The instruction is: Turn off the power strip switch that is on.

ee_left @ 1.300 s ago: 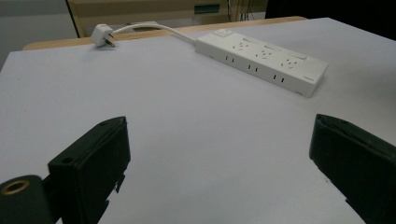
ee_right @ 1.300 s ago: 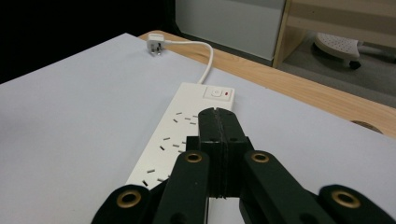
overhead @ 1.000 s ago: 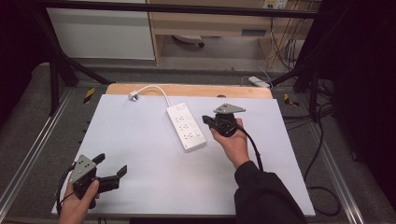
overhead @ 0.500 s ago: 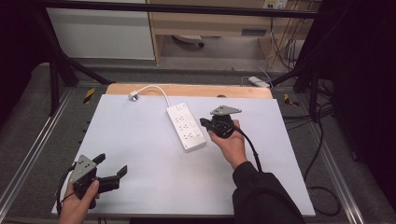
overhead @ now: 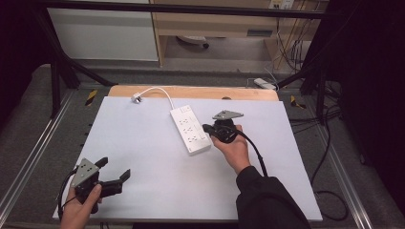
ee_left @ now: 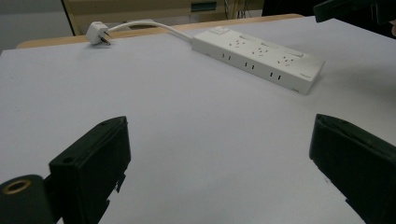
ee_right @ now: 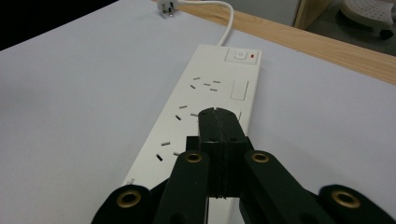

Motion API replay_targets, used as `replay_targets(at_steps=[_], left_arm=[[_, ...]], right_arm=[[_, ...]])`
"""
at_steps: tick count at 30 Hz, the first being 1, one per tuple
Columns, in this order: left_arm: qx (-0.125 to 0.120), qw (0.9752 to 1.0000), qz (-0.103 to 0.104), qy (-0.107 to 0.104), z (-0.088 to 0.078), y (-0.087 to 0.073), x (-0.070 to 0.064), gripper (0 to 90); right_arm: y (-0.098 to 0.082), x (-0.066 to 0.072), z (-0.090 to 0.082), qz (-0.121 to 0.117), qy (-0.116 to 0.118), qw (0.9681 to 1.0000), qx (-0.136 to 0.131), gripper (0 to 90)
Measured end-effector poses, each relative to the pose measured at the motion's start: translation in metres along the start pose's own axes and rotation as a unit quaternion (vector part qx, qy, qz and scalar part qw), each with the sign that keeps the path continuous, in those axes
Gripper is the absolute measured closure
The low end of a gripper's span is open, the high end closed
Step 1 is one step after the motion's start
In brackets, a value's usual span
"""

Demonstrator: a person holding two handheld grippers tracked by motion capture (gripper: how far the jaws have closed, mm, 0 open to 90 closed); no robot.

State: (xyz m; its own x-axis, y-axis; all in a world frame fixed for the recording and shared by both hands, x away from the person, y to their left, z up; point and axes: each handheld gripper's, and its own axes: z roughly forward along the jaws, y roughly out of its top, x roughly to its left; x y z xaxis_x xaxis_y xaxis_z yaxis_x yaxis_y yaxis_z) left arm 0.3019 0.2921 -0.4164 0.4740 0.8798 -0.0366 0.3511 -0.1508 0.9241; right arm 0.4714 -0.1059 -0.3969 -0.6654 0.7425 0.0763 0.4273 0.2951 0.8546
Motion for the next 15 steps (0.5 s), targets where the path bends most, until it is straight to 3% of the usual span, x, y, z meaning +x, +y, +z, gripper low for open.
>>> replay_targets(at_steps=[15], left_arm=[[0.001, 1.0000, 0.001, -0.002, 0.0004, -0.0002, -0.0004, 5.3]], right_arm=[[-0.0040, 0.0022, 0.0048, -0.005, 0.003, 0.9999, 0.009, 90.0]])
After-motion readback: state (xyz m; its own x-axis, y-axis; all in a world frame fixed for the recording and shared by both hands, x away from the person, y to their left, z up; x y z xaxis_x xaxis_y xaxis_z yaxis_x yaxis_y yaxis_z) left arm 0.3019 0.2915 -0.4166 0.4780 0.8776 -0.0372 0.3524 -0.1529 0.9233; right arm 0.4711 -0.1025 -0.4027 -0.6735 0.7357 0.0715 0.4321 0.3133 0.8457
